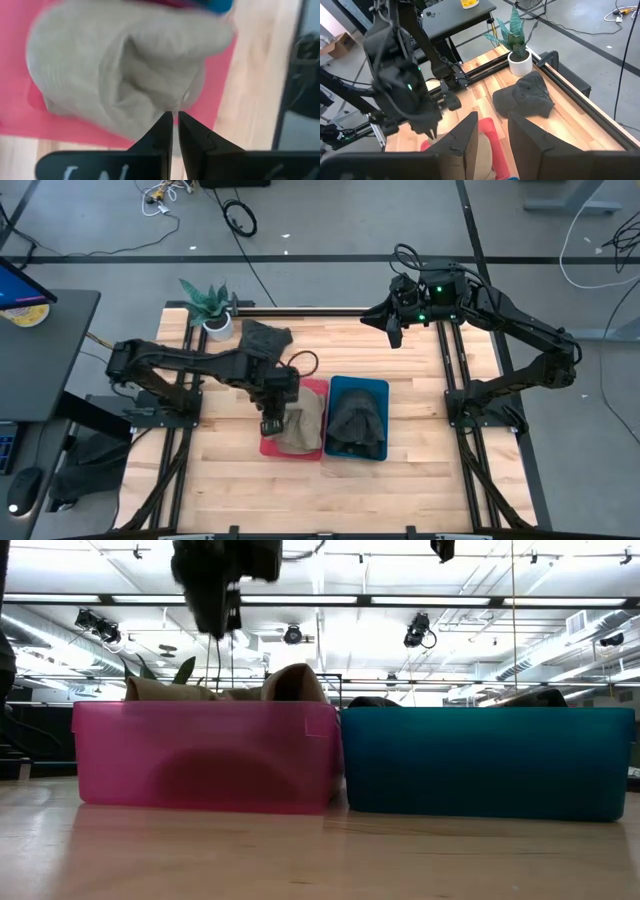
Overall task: Pick & Place hat
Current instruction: Put the black cap into the blue bin
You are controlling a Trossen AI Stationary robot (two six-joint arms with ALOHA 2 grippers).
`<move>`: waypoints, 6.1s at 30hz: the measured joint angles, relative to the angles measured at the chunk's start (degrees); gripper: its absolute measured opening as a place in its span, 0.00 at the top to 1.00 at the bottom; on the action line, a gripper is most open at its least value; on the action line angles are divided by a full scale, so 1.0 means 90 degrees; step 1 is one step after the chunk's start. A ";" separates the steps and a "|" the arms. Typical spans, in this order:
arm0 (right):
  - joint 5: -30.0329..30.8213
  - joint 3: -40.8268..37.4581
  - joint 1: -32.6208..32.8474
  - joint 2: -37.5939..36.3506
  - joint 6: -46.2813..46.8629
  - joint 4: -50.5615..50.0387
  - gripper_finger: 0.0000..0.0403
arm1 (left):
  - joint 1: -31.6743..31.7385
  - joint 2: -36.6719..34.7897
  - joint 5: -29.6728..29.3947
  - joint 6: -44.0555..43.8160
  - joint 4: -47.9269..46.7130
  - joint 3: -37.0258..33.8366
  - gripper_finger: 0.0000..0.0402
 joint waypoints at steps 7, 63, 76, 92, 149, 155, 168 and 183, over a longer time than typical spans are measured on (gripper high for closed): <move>0.0001 -0.0002 0.0000 0.0026 0.0003 0.0052 0.72 | 0.0072 -0.0891 -0.0708 -0.0249 0.0584 0.0000 0.92; 0.0392 -0.0005 -0.0884 0.0371 0.0509 0.0967 0.72 | 0.5799 0.1242 0.0016 0.6144 -0.0518 0.0000 0.44; 0.0321 -0.0005 -0.0884 0.0371 0.0476 0.0744 0.72 | 0.5794 0.1992 -0.0138 0.6062 -0.0221 0.0002 0.44; 0.0166 -0.0005 -0.0882 0.0371 0.0348 0.0732 0.72 | 0.5769 0.2261 0.0072 0.6023 -0.0425 0.0002 0.75; 0.0279 -0.0002 -0.1214 -0.1863 0.0605 0.0347 0.72 | 0.0508 0.2234 -0.0397 0.0019 0.0256 0.4269 0.98; 0.0146 -0.0002 -0.1212 -0.1864 0.0665 0.0338 0.72 | 0.0293 0.2547 -0.0399 -0.0180 0.0620 0.4269 0.98; -0.0013 -0.0002 -0.1195 -0.1956 0.0718 0.0130 0.72 | 0.0283 0.3292 -0.0076 -0.0520 0.1204 0.4282 0.98; 0.0013 -0.0002 -0.1195 -0.1958 0.0524 0.0065 0.72 | 0.0286 0.4214 0.0685 -0.0477 0.1225 0.4277 0.98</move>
